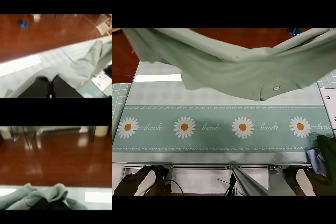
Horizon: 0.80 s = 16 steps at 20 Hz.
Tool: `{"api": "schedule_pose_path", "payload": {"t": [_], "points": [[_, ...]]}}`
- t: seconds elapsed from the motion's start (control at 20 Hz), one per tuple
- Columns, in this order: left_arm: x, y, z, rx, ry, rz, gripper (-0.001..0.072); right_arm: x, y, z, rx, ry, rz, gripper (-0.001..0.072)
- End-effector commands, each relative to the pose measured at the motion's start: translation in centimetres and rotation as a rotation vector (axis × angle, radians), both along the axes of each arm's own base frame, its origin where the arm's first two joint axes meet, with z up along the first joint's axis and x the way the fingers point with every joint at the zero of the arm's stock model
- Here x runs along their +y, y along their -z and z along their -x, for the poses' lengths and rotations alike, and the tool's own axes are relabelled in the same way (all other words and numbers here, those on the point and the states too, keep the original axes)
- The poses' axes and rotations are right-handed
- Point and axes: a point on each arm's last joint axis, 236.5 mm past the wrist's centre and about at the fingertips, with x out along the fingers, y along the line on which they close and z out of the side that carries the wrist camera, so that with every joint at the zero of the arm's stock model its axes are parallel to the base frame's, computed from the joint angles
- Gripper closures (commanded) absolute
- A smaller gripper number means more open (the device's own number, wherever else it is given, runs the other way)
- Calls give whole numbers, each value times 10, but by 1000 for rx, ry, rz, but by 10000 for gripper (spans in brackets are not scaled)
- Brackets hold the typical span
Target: Fold the shirts.
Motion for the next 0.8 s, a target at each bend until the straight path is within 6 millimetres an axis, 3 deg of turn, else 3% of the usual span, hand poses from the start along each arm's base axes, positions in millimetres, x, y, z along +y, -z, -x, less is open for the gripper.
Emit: {"api": "schedule_pose_path", "payload": {"t": [0.0,0.15,0.35,0.45,0.55,0.65,0.75], "points": [[1,-55,43,-184,-56,-63,679,8,-46,54,-108,72,-6,684],[16,-38,53,-121,-156,-145,679,-5,-34,82,-19,159,70,684],[23,40,59,180,-137,-236,679,-12,16,88,206,159,109,684],[23,83,56,319,-91,-242,679,-12,31,69,265,122,102,684],[25,128,47,448,-70,-217,679,-8,58,35,359,61,87,684],[27,174,41,573,-57,-181,680,3,95,-9,460,-28,96,685],[26,218,42,681,-31,-160,679,19,146,-51,585,-106,86,685]]}}
